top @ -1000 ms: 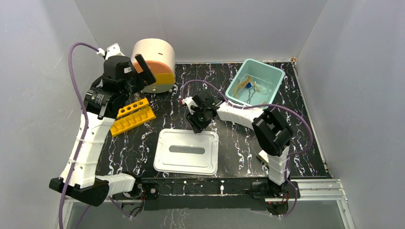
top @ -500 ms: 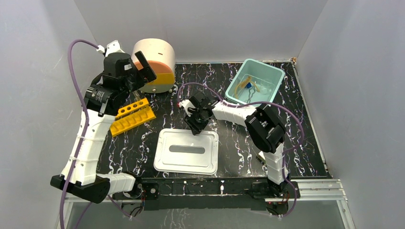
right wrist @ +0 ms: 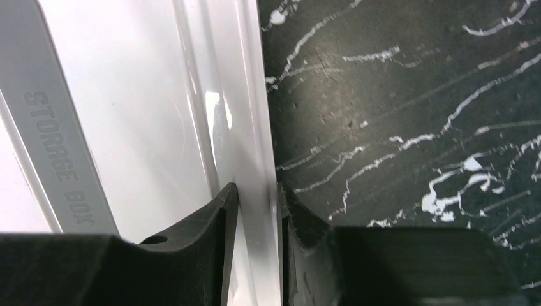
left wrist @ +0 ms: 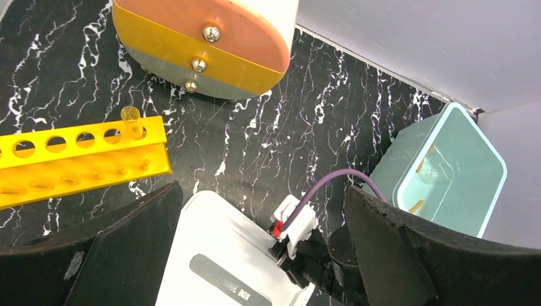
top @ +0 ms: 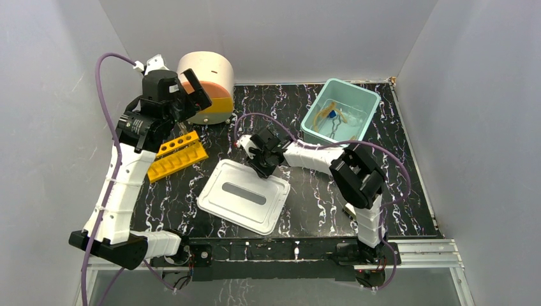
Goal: Organize the chemistry lab equipment
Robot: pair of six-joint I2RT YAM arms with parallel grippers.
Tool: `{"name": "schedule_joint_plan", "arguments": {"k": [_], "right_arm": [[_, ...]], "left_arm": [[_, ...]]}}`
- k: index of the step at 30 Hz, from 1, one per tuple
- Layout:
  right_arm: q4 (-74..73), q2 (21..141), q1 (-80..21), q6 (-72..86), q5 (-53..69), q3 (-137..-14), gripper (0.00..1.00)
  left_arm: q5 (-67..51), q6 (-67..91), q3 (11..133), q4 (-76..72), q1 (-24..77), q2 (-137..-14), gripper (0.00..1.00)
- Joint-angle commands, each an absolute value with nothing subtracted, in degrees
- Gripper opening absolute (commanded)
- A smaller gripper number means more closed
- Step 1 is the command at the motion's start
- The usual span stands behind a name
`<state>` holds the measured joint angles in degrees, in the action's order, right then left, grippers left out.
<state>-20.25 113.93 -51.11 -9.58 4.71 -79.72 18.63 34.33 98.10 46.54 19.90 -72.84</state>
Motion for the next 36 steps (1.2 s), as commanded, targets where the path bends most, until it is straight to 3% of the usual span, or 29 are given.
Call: {"name": "schedule_joint_plan", "arguments": {"k": [1, 10, 19, 29, 36], "right_arm": [[-18.29, 108.37, -49.54, -8.29, 0.78, -76.22, 0.15], [-14.66, 99.59, -44.95, 5.20, 2.88, -68.23, 0.08], [-10.74, 101.42, -44.56, 21.86, 6.28, -67.01, 0.08], [-8.24, 103.41, -42.21, 25.93, 12.86, -66.35, 0.07], [-6.98, 104.53, -40.98, 26.96, 17.34, -66.57, 0.08]], "left_arm": [[16.39, 35.96, 96.22, 45.59, 20.07, -72.01, 0.98], [11.18, 38.25, 88.98, 43.58, 20.08, -70.65, 0.98], [5.96, 41.59, 71.83, 44.29, 20.06, -66.80, 0.98], [4.60, 45.34, 56.67, 42.98, 19.97, -58.93, 0.98], [-6.77, 46.87, 47.58, 32.50, 19.97, -55.99, 0.98]]}}
